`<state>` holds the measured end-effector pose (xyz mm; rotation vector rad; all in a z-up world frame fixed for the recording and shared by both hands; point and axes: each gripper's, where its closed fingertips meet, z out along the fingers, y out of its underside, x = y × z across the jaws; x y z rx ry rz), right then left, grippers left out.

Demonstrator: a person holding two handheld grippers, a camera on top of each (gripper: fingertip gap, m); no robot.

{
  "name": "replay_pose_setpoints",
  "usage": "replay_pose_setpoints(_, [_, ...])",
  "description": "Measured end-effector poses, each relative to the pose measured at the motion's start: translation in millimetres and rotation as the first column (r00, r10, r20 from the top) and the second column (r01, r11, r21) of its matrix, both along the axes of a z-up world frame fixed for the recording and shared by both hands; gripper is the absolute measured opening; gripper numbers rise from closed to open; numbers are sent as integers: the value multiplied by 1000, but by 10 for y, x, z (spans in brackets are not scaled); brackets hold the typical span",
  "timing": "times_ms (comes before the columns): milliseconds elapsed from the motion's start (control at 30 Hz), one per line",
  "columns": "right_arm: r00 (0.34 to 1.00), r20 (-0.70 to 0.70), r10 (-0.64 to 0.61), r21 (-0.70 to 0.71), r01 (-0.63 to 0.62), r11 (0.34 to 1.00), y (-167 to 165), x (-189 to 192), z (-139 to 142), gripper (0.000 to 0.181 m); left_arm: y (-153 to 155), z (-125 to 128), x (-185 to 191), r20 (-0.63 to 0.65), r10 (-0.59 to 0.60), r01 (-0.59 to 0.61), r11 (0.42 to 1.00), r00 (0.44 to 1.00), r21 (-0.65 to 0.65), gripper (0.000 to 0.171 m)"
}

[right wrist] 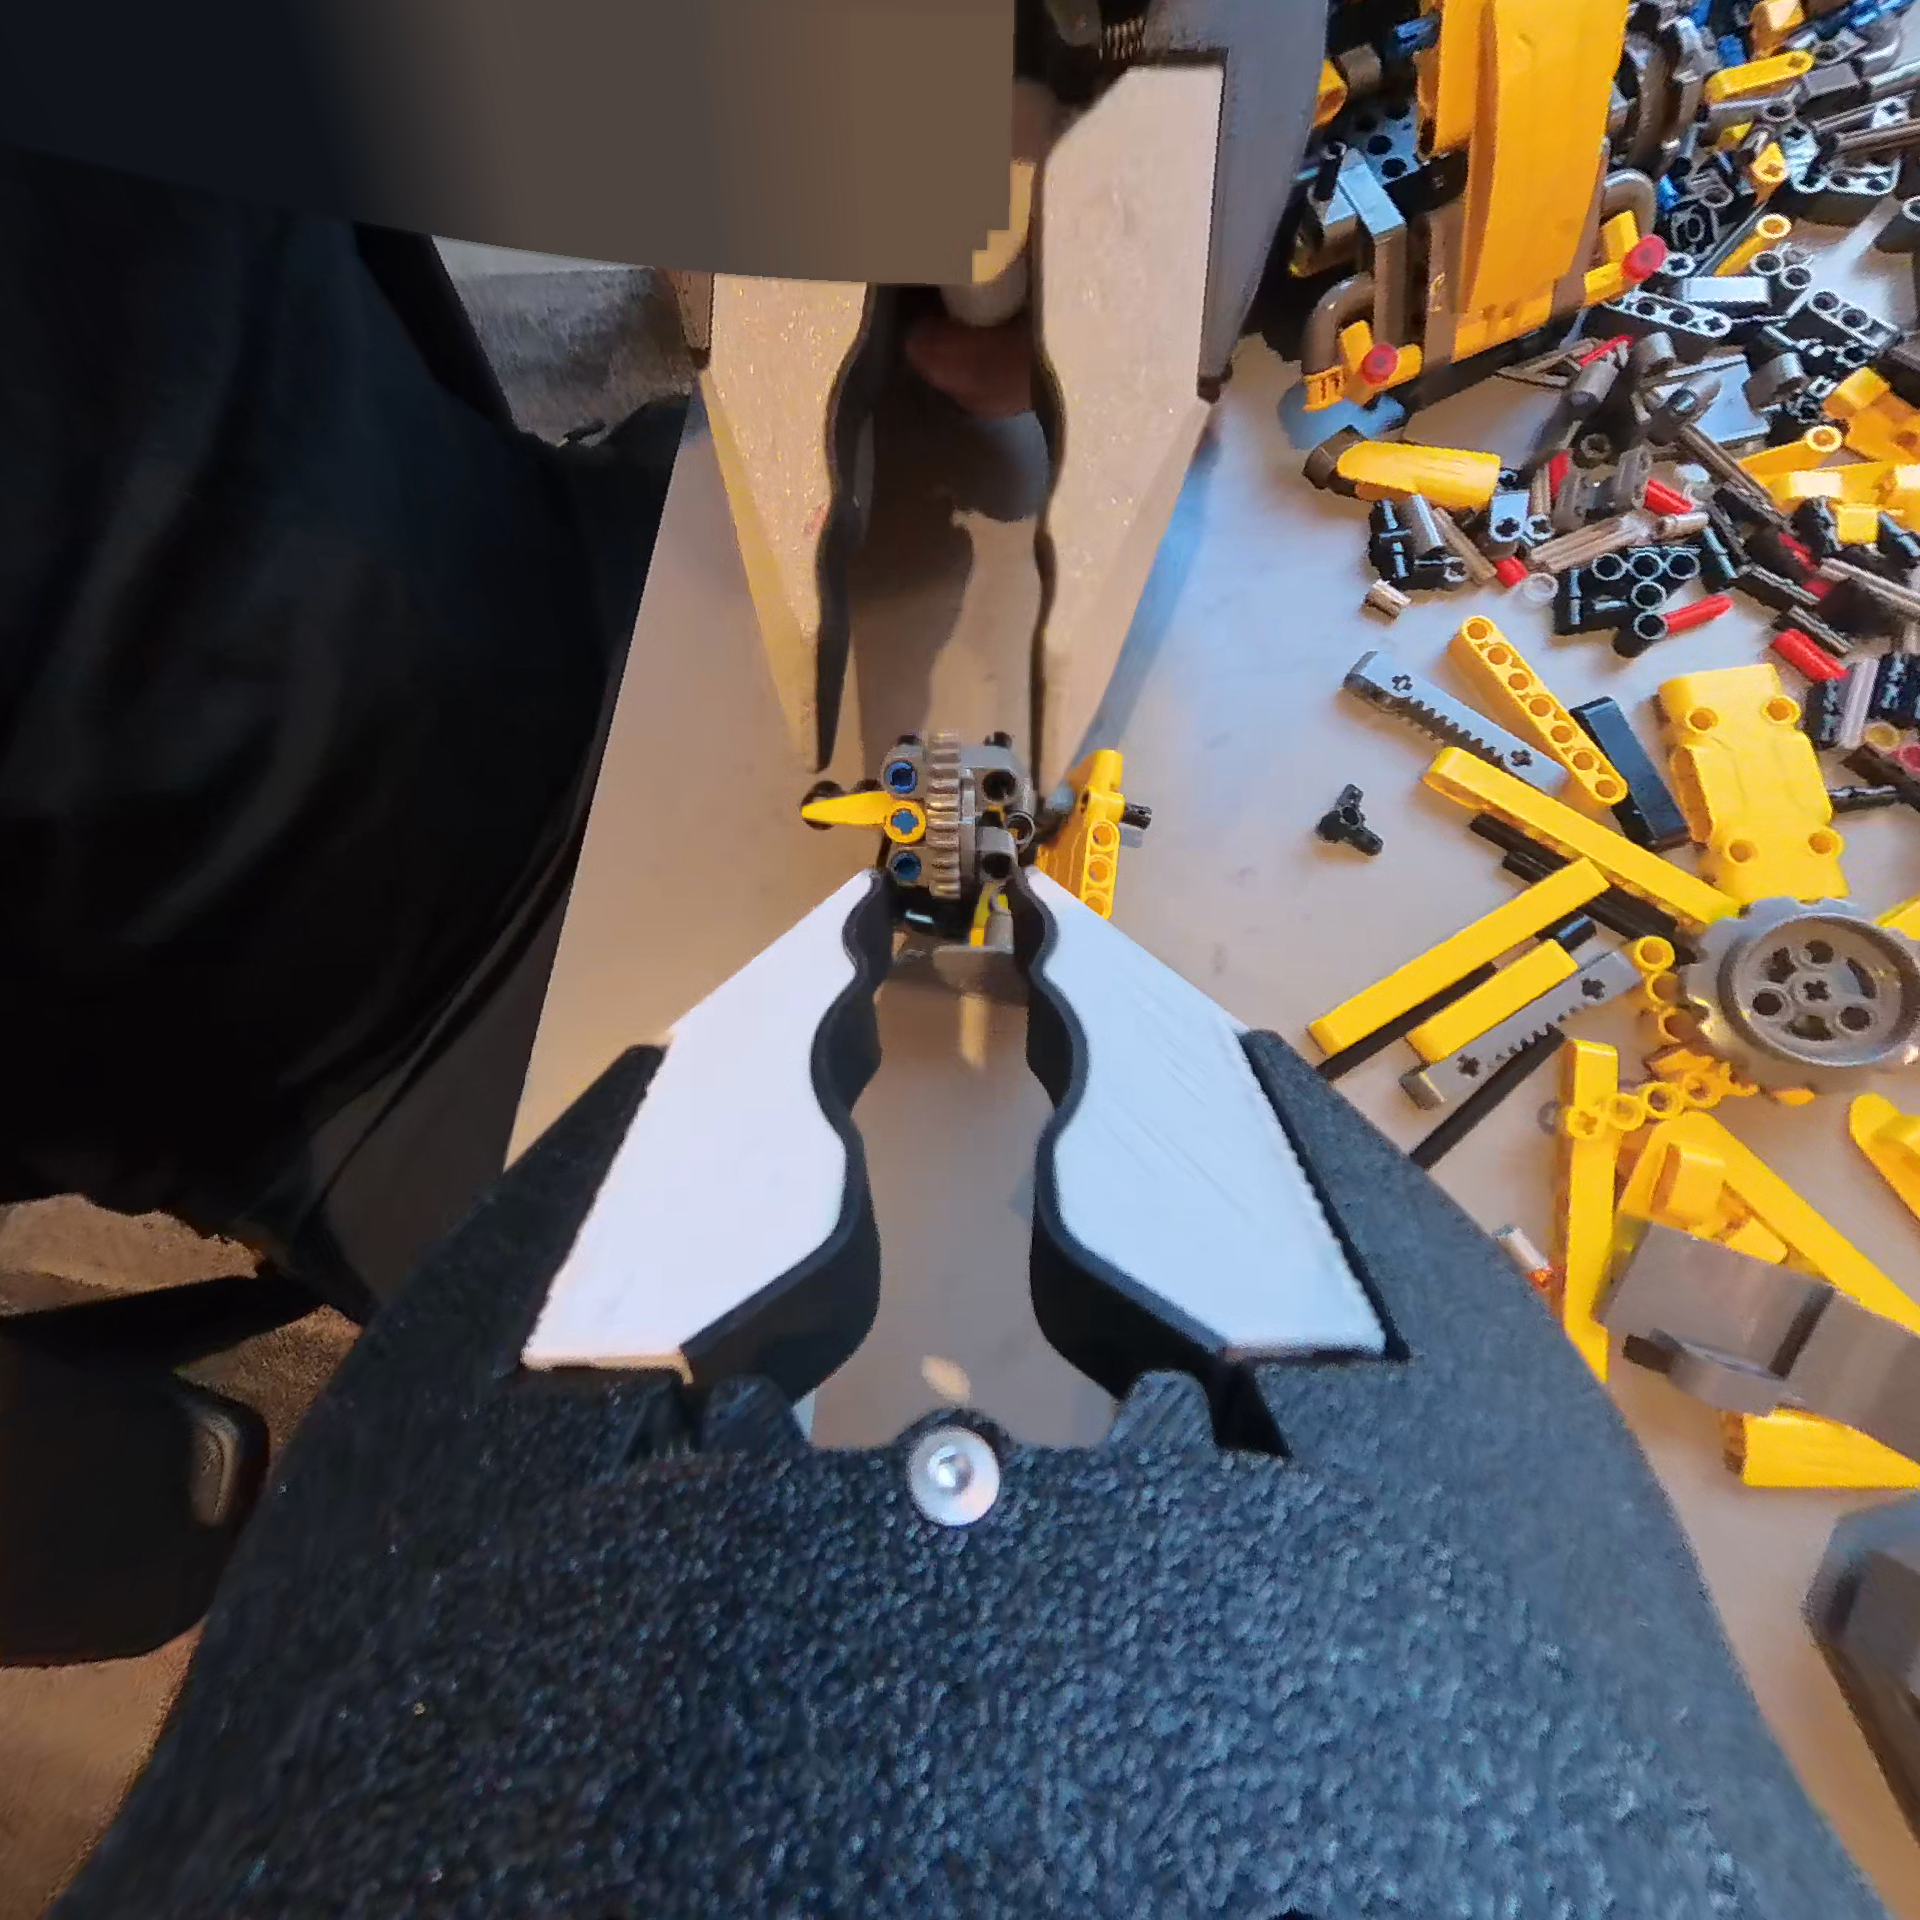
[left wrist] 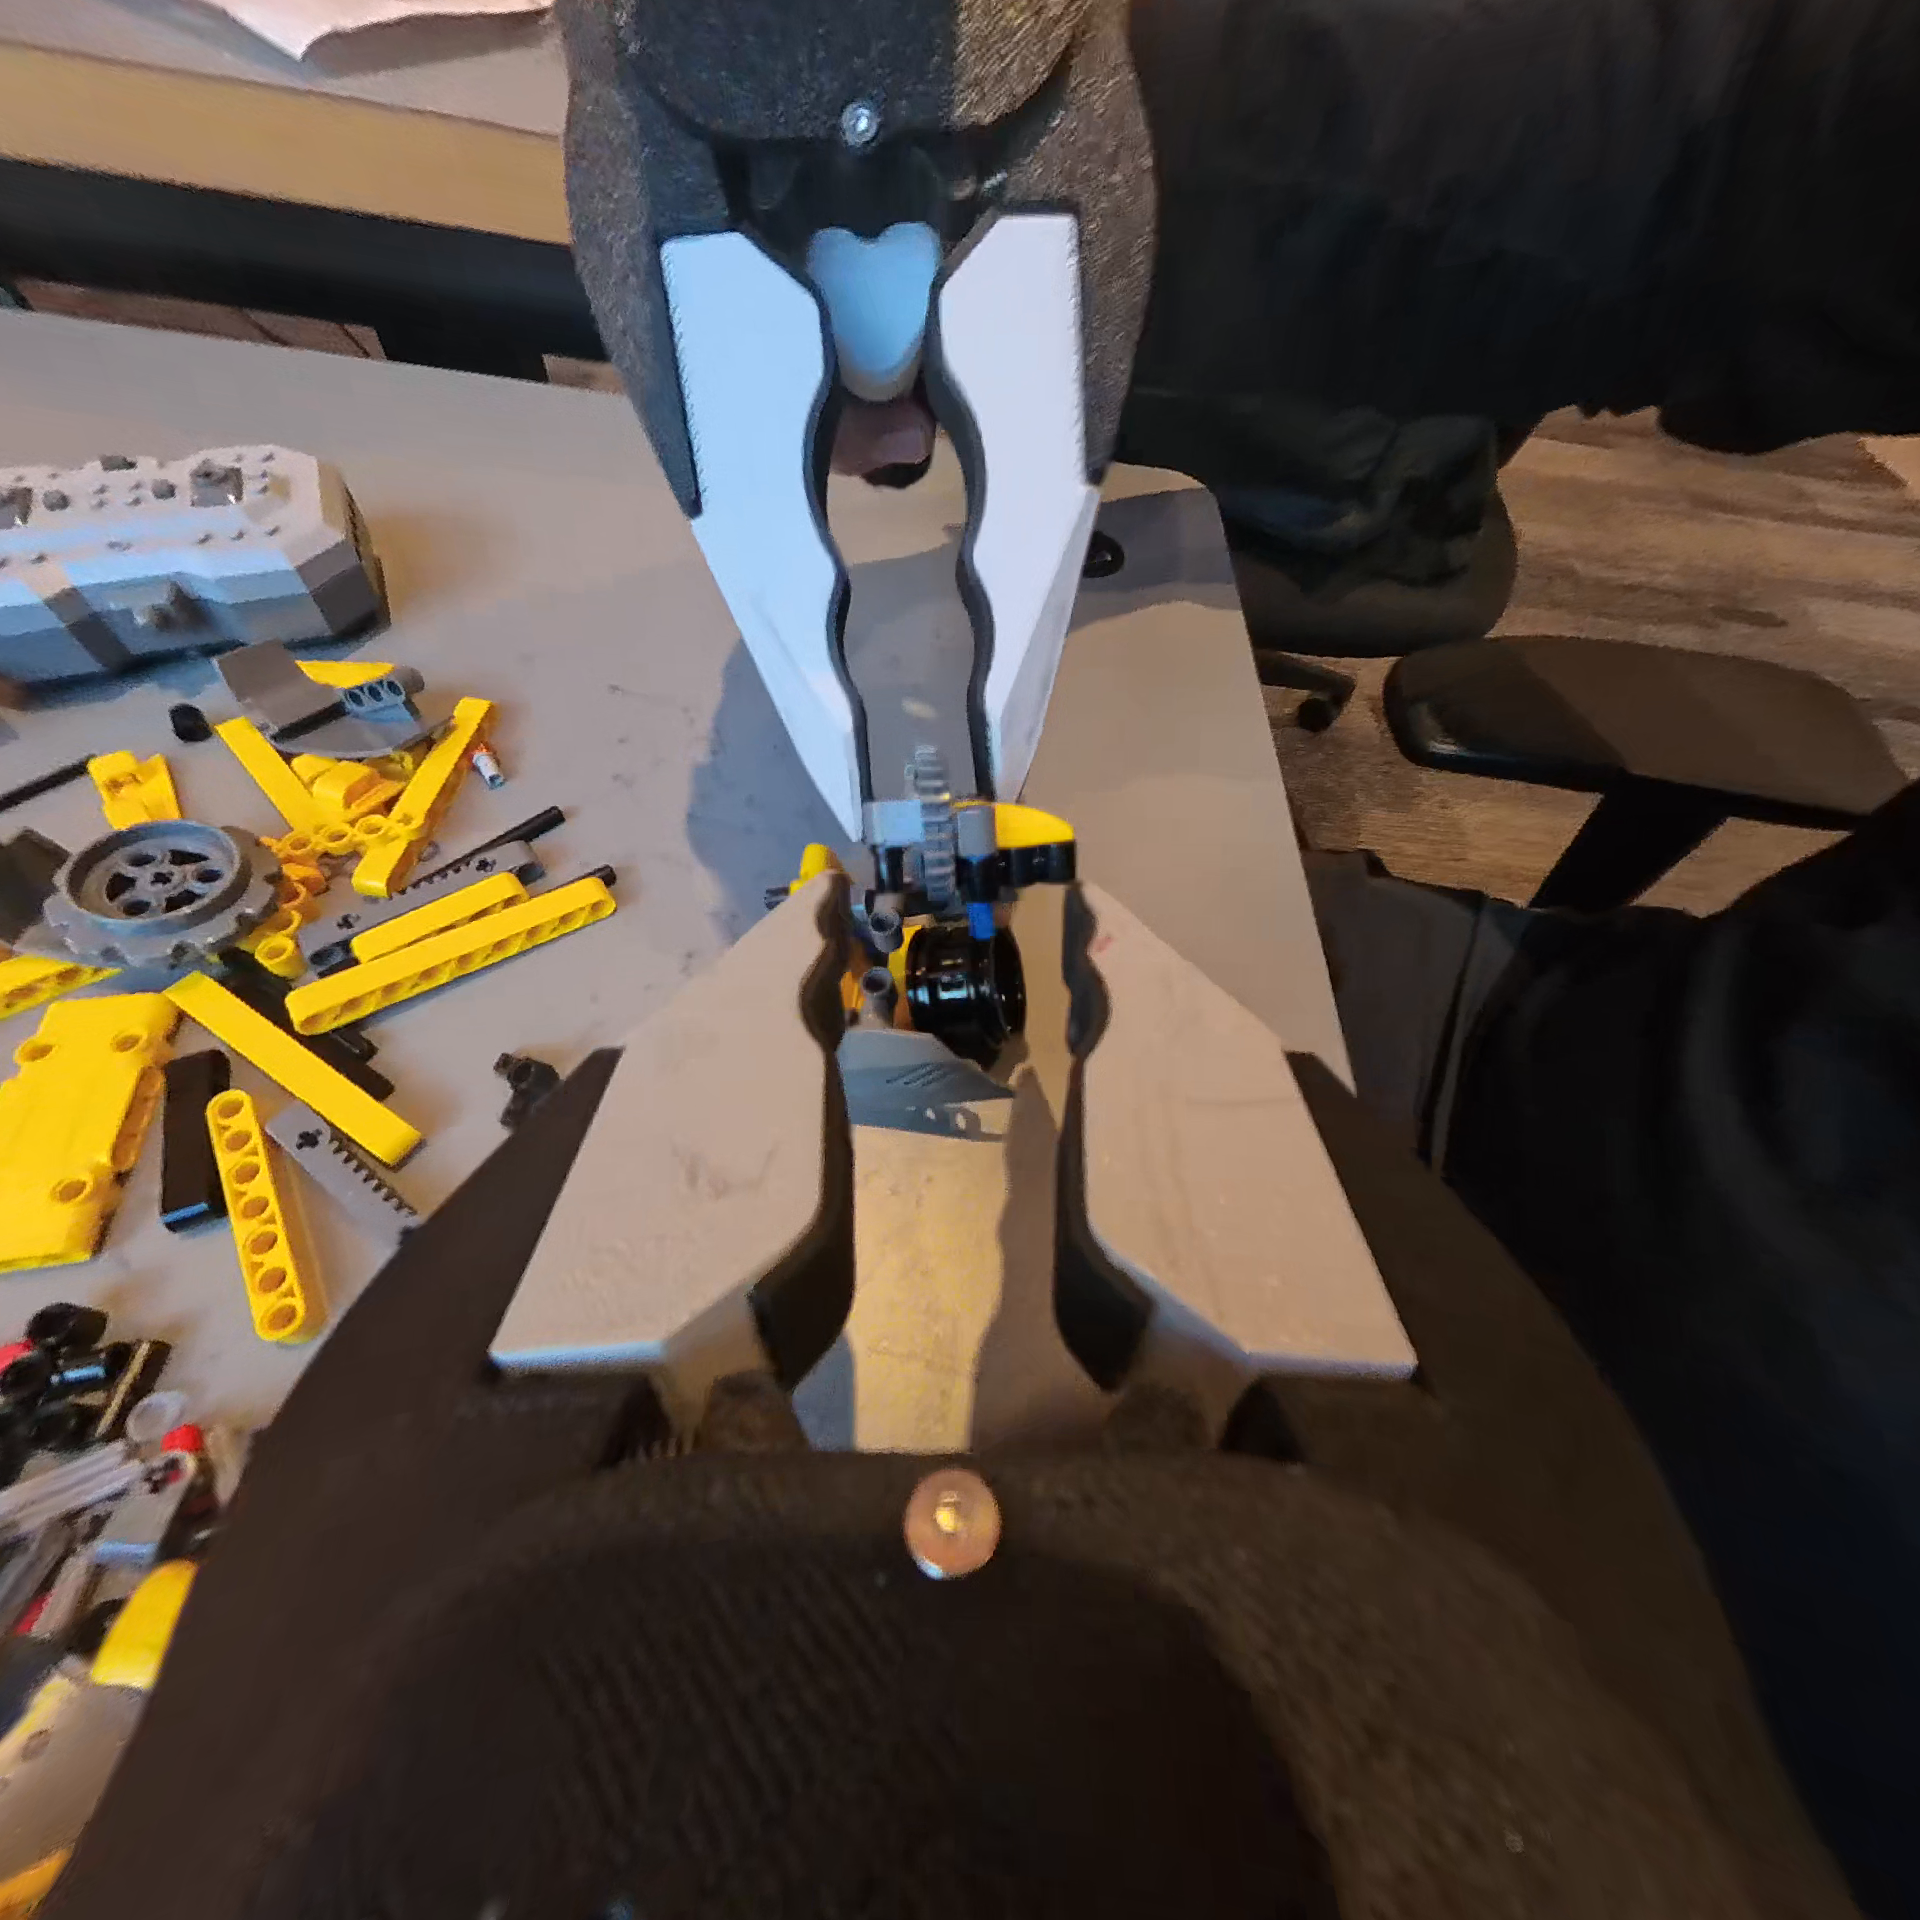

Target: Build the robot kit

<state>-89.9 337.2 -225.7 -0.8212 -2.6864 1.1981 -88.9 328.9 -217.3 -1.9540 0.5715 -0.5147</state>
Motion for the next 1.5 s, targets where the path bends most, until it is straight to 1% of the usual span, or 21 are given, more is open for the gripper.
replay_pose_setpoints(67, [1000, 7, 16, 6, -16, 1000, -12, -6, -12, 22, -7, 28, -15, -29, -1, 2, 999, 1000, 36, 28])
replay_pose_setpoints(100, [1000, 11, 19, 8, -19, 1000, -17, -13, -16, 22, -6, 26, -21, -38, 1, 0, 999, 999, 41, 27])
replay_pose_setpoints(333, [999, 21, 42, 36, -43, 998, -41, -22, -29, 22, -5, -3, -37, -43, 7, -6, 1000, 999, 26, 21])
replay_pose_setpoints(467, [1000, 9, 18, 36, -18, 999, -41, -61, -5, 22, -1, 10, -70, -23, 23, -22, 999, 999, 24, 20])
replay_pose_setpoints(600, [997, -69, -36, -49, 33, 998, -66, -123, 111, 23, -16, 116, -119, 34, 26, -28, 998, 999, 61, 20])
replay_pose_setpoints(700, [990, -127, -68, -113, 53, 992, -100, -132, 198, 23, -41, 197, -118, 87, 1, -8, 996, 996, 85, 20])
replay_pose_setpoints(767, [986, -142, -87, -151, 65, 986, -123, -123, 244, 24, -56, 235, -104, 109, -16, 5, 995, 994, 100, 20])
replay_pose_setpoints(933, [978, -190, -82, -207, 42, 977, -208, -63, 370, 24, -111, 355, -25, 129, -76, 54, 985, 989, 167, 20])
replay_pose_setpoints(1033, [965, -245, -90, -240, 29, 970, -256, -61, 516, 24, -153, 493, -16, 123, -98, 64, 964, 987, 257, 20])
replay_pose_setpoints(1100, [951, -294, -92, -226, 24, 974, -291, -60, 597, 24, -193, 579, -7, 115, -115, 74, 946, 987, 316, 20])
replay_pose_setpoints(1200, [936, -340, -92, -158, 40, 987, -296, -70, 622, 23, -205, 607, -18, 84, -108, 72, 933, 991, 353, 20])
replay_pose_setpoints(1367, [925, -373, -76, -6, 79, 997, -239, -74, 527, 23, -159, 532, -18, 53, -78, 57, 943, 996, 327, 20])
replay_pose_setpoints(1500, [920, -384, -72, 4, 80, 997, -248, -61, 554, 23, -171, 558, -3, 48, -84, 62, 936, 995, 347, 20])
